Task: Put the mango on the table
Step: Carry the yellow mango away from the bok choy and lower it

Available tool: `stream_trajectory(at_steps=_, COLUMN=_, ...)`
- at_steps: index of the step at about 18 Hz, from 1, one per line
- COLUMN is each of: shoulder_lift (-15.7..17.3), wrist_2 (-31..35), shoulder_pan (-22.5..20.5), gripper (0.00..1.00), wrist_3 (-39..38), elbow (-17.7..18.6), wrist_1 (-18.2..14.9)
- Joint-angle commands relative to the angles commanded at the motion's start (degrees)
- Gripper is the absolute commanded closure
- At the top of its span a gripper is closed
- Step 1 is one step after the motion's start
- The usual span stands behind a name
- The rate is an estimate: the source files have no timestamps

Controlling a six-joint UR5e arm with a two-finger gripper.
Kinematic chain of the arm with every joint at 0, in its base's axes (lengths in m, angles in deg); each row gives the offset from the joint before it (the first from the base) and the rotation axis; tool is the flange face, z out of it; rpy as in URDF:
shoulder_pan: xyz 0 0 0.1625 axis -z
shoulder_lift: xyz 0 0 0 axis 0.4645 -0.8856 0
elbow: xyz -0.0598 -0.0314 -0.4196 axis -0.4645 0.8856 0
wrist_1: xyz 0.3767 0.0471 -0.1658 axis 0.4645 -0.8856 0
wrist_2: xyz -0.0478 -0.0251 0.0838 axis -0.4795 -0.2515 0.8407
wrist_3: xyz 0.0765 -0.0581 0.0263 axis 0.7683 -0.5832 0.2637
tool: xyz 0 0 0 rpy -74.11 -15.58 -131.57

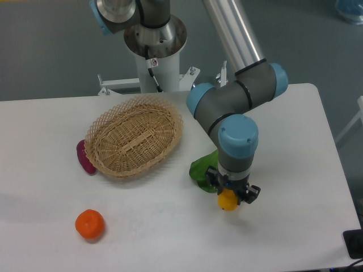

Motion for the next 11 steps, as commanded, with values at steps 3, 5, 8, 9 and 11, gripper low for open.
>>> stream_trajectory(at_steps=3, shoulder_lift=-0.4, wrist_2=0.1, shoulder_pan=0.6, gripper=0.44, wrist_3=-0.8, elbow=0.0, wrist_1=0.1)
stream_trajectory(at_steps=5, shoulder_lift=-0.4, wrist_2=0.1, shoulder_pan=1.2, gripper=0.44, wrist_3=-1.2, elbow=0.0, wrist_1=0.1)
stream_trajectory(at_steps=8, shoulder_lift=-0.6, wrist_2=0.1, shoulder_pan=2.0, gripper=0.44, wrist_3=-1.9, elbow=0.1, wrist_1=0.1)
stream_trajectory(at_steps=9, shoulder_lift=-0.9, wrist_2=0.1, shoulder_pan=2.2, gripper=0.44, wrist_3=-2.9, elbow=0.1, wrist_1=0.2)
stream_trajectory(at_steps=11, shoulder_lift=-1.2, wrist_2=0.1, shoulder_pan=2.4, gripper=0.44, wrist_3=-3.8, elbow=0.0, wrist_1=0.2)
